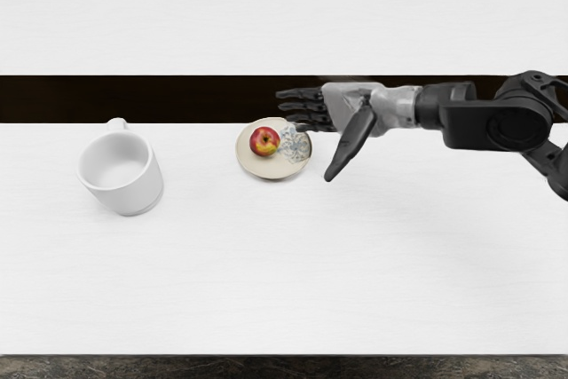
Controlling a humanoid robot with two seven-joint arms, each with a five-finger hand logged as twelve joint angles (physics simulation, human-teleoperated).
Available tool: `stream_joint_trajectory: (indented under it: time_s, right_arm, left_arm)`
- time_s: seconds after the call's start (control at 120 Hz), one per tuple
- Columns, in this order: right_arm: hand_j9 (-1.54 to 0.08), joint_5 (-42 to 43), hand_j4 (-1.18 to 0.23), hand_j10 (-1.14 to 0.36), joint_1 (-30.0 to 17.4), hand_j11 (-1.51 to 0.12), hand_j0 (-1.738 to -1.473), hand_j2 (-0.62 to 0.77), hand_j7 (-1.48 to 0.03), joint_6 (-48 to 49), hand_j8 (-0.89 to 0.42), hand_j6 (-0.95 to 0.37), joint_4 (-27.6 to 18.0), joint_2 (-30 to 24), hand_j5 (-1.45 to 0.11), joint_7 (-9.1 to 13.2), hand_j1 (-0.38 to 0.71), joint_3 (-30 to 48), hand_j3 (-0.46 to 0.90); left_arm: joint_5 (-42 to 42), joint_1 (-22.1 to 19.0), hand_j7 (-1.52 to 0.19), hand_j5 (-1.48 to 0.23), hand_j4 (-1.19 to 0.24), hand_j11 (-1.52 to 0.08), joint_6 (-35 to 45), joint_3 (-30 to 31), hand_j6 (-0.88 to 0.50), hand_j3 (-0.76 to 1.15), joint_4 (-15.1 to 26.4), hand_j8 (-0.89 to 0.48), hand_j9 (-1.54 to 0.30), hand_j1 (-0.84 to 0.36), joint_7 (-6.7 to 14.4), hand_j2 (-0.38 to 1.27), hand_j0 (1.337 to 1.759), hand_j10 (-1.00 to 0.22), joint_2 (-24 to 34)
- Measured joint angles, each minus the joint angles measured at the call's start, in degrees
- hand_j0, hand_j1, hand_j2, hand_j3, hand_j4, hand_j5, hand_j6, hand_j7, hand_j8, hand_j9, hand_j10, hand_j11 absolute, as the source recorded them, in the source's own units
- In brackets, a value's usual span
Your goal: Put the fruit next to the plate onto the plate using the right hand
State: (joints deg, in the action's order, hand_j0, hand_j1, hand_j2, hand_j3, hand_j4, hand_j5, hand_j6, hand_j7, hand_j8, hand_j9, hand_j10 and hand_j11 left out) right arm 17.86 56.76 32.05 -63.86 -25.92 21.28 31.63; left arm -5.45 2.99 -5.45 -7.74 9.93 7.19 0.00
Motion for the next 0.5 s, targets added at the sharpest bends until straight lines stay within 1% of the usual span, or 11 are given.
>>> stream_joint_trajectory:
  time_s: [0.2,0.5]
  right_arm:
    - [0.00,-5.99,0.00,0.00,-1.45,0.00,-1.658,0.00,0.00,2.52,0.00,0.00,-2.90,-4.55,0.00,0.36,-0.35,0.05,0.00]
    - [0.00,-13.09,0.00,0.00,-3.99,0.00,-1.658,0.00,0.00,2.94,0.00,0.00,-3.59,-10.58,0.00,0.65,-0.35,-0.06,0.00]
  left_arm:
    - [0.00,0.00,0.00,0.00,0.00,0.00,0.00,0.00,0.00,0.00,0.00,0.00,0.00,0.35,0.01,0.00,1.658,0.00,0.00]
    - [0.00,0.00,0.00,0.00,0.00,0.00,0.00,0.00,0.00,0.00,0.00,0.00,0.00,0.35,0.01,0.00,1.658,0.00,0.00]
